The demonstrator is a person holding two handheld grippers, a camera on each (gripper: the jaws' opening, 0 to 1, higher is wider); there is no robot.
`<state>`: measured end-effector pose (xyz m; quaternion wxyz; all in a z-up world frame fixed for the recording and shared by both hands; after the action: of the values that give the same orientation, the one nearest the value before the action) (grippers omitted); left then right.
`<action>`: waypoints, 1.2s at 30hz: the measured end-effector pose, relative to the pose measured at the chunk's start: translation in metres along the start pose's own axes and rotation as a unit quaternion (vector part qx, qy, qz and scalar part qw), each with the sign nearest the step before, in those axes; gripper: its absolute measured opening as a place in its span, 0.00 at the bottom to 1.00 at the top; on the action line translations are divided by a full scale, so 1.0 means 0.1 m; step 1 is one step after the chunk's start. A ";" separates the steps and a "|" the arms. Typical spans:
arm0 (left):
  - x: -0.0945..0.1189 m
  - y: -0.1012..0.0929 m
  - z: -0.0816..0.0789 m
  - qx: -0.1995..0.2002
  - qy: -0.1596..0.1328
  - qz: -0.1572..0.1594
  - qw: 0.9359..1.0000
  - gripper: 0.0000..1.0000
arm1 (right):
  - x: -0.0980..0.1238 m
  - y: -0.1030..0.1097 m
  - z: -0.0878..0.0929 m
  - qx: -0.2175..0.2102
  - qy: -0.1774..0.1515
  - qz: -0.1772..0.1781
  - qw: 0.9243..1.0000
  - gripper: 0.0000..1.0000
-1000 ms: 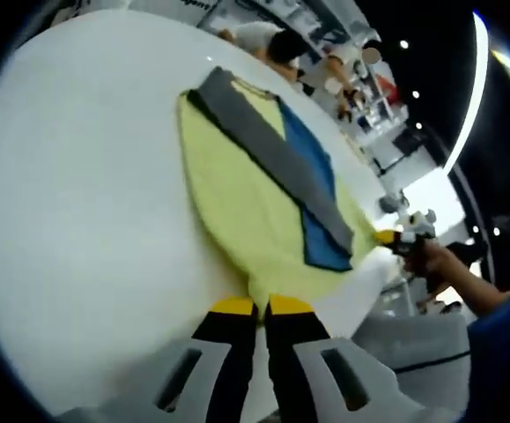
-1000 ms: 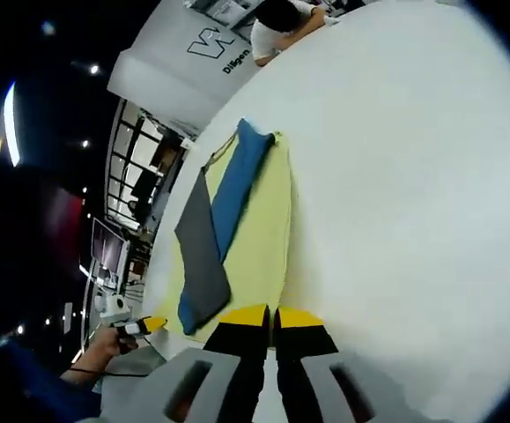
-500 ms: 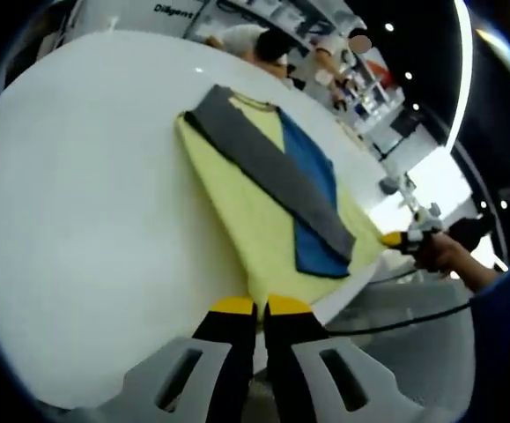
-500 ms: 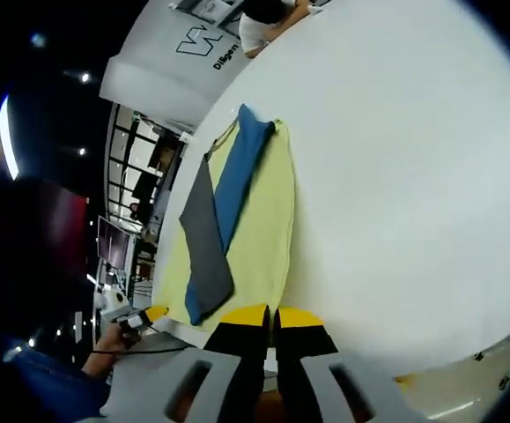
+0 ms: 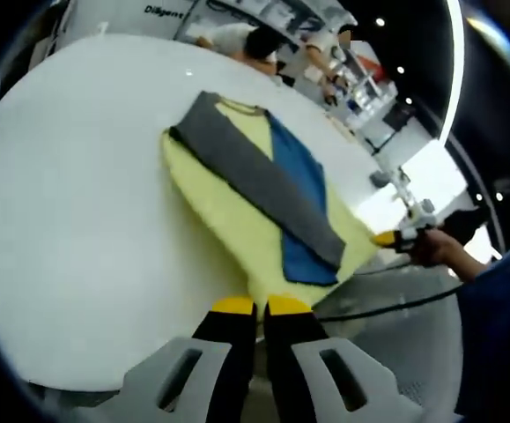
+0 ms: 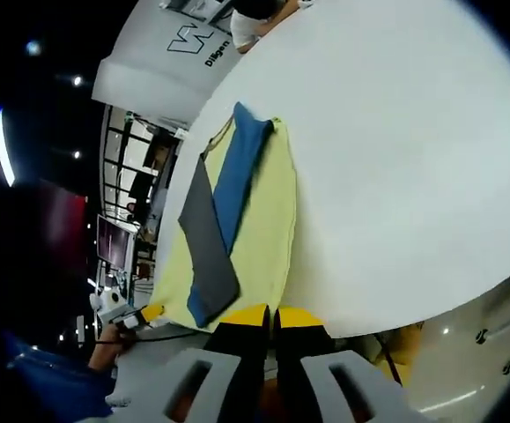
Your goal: Fold the garment on the visible template until the final outline fits inside the template.
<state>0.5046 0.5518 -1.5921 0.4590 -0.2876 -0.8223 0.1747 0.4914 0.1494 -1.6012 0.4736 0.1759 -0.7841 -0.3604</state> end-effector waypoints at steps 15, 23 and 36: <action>-0.19 0.12 -0.57 -0.117 -0.098 -0.068 0.986 0.00 | -0.16 0.08 -0.54 0.121 -0.082 0.043 0.988 0.00; -0.33 0.12 -0.86 -0.132 -0.117 -0.096 0.980 0.00 | -0.31 0.18 -0.80 0.168 -0.095 0.064 0.979 0.00; -0.49 0.25 -1.26 -0.155 -0.143 -0.133 0.968 0.00 | -0.50 0.22 -1.23 0.213 -0.136 0.105 0.962 0.00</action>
<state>0.6401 0.5436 -1.5726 0.3051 -0.2157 -0.9273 0.0218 0.6242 0.1459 -1.5801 0.3494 0.1390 -0.9137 -0.1540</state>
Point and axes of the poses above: the point that each gripper's makers call its tool centre point, and the gripper's own axes: x roughly backward along the fingers, y roughly to its left, z roughly out of its underside, the point moved 8 cm from there along x, roughly backward along the fingers, and after that the axes turned 2 degrees about x, right-handed, at the moved point
